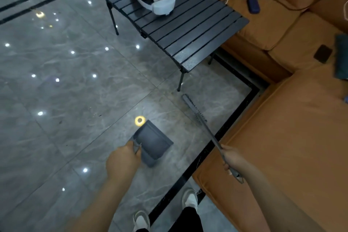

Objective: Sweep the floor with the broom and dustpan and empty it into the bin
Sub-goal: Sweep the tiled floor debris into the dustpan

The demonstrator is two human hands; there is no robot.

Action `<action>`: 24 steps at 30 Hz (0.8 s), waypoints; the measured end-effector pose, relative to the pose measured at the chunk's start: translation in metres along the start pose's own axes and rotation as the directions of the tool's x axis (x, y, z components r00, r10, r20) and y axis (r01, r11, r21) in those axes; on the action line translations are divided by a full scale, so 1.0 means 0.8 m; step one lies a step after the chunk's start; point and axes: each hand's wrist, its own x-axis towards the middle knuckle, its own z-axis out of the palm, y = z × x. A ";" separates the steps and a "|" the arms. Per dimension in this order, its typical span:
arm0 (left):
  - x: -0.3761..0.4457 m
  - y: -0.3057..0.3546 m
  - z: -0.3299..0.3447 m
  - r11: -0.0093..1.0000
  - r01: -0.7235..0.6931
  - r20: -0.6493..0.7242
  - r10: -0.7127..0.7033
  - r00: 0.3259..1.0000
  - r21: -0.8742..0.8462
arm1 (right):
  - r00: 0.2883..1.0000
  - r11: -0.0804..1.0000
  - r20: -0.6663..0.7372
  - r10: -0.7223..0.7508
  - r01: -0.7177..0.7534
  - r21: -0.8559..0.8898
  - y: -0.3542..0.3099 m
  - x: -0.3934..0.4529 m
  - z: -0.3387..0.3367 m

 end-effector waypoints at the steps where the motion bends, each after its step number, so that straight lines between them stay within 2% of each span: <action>1: 0.006 0.005 -0.001 1.000 0.008 0.004 -0.008 1.000 0.022 | 1.000 1.000 -0.002 0.005 -0.005 -0.014 -0.004 0.009 -0.003; 6: 0.033 0.012 0.001 0.999 0.022 -0.057 -0.020 0.998 0.040 | 0.997 0.995 0.073 0.018 -0.011 -0.097 -0.019 0.057 -0.014; 11: 0.045 0.006 -0.002 0.994 0.059 -0.072 -0.052 0.996 0.097 | 0.971 0.984 0.231 0.059 -0.017 -0.179 -0.026 0.061 -0.013; 15: 0.044 0.018 0.003 0.993 0.026 -0.072 -0.018 0.997 0.111 | 0.945 0.991 0.321 0.060 -0.017 -0.136 -0.037 0.059 -0.037; 20: 0.040 0.026 0.006 0.991 0.023 -0.028 -0.019 0.999 0.135 | 0.967 0.998 0.247 0.070 -0.070 -0.008 -0.058 0.064 -0.071; 24: 0.039 0.012 0.005 0.991 0.019 -0.056 -0.012 0.998 0.131 | 0.979 0.995 0.196 0.060 -0.044 -0.085 -0.058 0.063 -0.040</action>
